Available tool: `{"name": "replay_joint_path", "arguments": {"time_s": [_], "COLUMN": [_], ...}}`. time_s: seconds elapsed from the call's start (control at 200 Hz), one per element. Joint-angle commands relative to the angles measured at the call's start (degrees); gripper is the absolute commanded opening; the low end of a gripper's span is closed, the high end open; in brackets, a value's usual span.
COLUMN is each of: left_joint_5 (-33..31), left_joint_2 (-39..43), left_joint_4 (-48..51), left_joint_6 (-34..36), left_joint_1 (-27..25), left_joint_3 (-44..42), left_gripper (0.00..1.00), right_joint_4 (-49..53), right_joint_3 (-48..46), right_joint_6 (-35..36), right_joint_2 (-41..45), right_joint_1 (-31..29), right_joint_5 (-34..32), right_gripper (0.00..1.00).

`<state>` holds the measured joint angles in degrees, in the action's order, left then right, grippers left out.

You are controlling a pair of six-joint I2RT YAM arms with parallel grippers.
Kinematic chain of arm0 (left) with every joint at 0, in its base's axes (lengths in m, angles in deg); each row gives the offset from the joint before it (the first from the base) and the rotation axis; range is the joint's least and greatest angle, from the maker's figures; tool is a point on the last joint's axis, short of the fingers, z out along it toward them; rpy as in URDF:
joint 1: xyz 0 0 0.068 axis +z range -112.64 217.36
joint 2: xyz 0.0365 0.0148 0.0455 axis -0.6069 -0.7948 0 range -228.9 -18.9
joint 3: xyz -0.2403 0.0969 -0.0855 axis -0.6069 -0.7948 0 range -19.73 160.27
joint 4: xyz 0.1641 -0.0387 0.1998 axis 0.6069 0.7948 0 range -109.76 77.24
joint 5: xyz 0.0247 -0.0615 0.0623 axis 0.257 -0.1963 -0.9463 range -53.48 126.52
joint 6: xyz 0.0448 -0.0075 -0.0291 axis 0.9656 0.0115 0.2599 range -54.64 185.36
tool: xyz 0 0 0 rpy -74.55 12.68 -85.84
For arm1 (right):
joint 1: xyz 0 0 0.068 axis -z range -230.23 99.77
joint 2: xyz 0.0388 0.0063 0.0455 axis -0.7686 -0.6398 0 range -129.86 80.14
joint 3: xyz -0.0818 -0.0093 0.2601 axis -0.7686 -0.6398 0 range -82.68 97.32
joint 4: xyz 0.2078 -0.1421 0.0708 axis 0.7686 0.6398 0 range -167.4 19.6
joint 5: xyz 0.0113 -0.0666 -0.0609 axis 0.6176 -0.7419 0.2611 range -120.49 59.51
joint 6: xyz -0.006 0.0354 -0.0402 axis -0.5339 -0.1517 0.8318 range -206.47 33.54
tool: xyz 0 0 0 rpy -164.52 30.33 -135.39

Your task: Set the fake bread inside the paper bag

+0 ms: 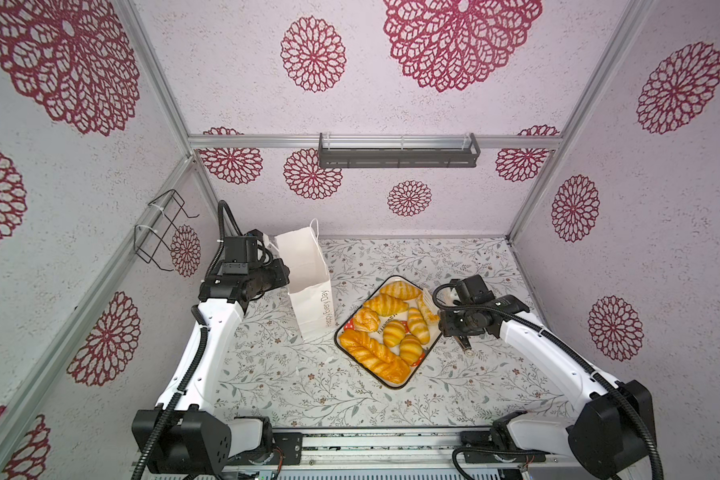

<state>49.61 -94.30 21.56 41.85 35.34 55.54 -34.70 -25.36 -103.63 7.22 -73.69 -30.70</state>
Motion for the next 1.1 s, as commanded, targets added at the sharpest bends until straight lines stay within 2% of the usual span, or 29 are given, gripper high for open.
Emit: {"name": "replay_joint_path", "arguments": {"time_s": [0.0,0.12,0.345,0.52,1.096], "left_joint_5": [1.2,-0.2,-2.3,-2.6,-5.3], "left_joint_2": [-1.2,-1.9,-0.9,0.2,3.4], "left_joint_4": [-1.1,-0.1,-0.2,-0.3,0.4], "left_joint_6": [1.3,1.9,1.5,1.3,1.6], "left_joint_1": [-0.6,-0.6,-0.3,0.4,1.8], "left_joint_3": [2.3,2.7,1.6,1.3,0.7], "left_gripper": [0.22,0.23,0.33,0.46,0.49], "right_joint_4": [-1.5,-1.9,-2.2,-2.5,-4.9], "right_joint_3": [0.2,-0.1,0.0,-0.4,-0.1], "right_joint_6": [-1.0,-0.9,-0.1,-0.1,1.2], "right_joint_2": [2.1,1.7,0.2,-0.6,-6.1], "right_joint_1": [-0.4,-0.5,-0.5,-0.5,-0.3], "right_joint_5": [0.1,0.5,1.1,-0.7,-1.3], "right_gripper": [0.44,0.44,0.44,0.45,0.49]}}
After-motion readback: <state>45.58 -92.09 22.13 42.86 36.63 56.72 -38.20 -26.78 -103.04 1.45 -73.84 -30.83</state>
